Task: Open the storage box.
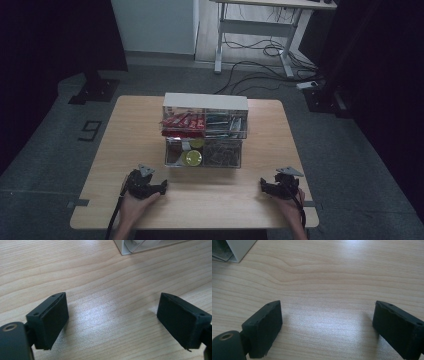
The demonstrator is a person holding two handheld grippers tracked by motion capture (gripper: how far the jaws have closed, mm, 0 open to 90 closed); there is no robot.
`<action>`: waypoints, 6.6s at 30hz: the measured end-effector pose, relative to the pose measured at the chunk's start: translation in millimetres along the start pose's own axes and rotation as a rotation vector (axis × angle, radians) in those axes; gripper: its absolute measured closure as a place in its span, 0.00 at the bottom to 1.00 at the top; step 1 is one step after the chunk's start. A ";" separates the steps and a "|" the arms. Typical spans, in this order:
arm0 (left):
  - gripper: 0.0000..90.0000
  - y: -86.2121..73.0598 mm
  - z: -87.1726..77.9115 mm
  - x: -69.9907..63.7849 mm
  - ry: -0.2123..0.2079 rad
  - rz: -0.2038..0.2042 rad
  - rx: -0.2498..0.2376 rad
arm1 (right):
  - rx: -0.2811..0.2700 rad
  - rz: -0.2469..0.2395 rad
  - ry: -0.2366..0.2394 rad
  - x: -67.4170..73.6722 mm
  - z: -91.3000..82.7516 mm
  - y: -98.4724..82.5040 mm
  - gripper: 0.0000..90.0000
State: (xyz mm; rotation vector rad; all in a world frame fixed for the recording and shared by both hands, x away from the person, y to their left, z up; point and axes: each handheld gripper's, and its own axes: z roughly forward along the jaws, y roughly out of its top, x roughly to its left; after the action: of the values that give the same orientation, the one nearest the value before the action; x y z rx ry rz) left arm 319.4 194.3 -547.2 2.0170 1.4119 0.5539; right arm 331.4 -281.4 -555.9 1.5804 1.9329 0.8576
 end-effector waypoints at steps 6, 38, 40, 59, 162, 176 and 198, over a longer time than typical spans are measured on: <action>0.19 -0.4 -0.8 0.5 0.006 -0.004 -0.008 | -0.006 0.007 -0.007 -0.2 -0.4 -0.1 0.13; 0.62 7.3 -59.9 4.6 -0.008 -0.092 -0.195 | -0.017 -0.005 0.005 1.2 -0.2 0.6 0.20; 0.63 8.9 -64.0 3.7 -0.013 -0.092 -0.212 | -0.017 -0.005 0.006 1.2 -0.5 0.4 0.20; 0.94 38.4 -97.8 -11.0 -0.127 -0.077 -0.309 | -0.021 -0.023 0.026 2.2 -0.1 0.9 0.22; 1.00 166.7 -101.1 -35.5 -0.422 -0.002 -0.286 | -0.026 0.020 -0.015 1.0 -4.9 -3.1 0.27; 1.00 178.0 -107.1 -35.0 -0.413 -0.014 -0.297 | -0.026 0.020 -0.017 0.8 -5.0 -3.1 0.27; 1.00 197.8 -117.4 -33.0 -0.372 -0.008 -0.359 | -0.027 0.019 -0.020 0.6 -4.9 -3.2 0.27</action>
State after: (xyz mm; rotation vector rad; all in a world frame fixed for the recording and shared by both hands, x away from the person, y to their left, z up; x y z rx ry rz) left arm 368.0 142.8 -325.9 1.7165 1.0154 0.3714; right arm 325.6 -282.0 -554.9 1.5884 1.8876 0.8687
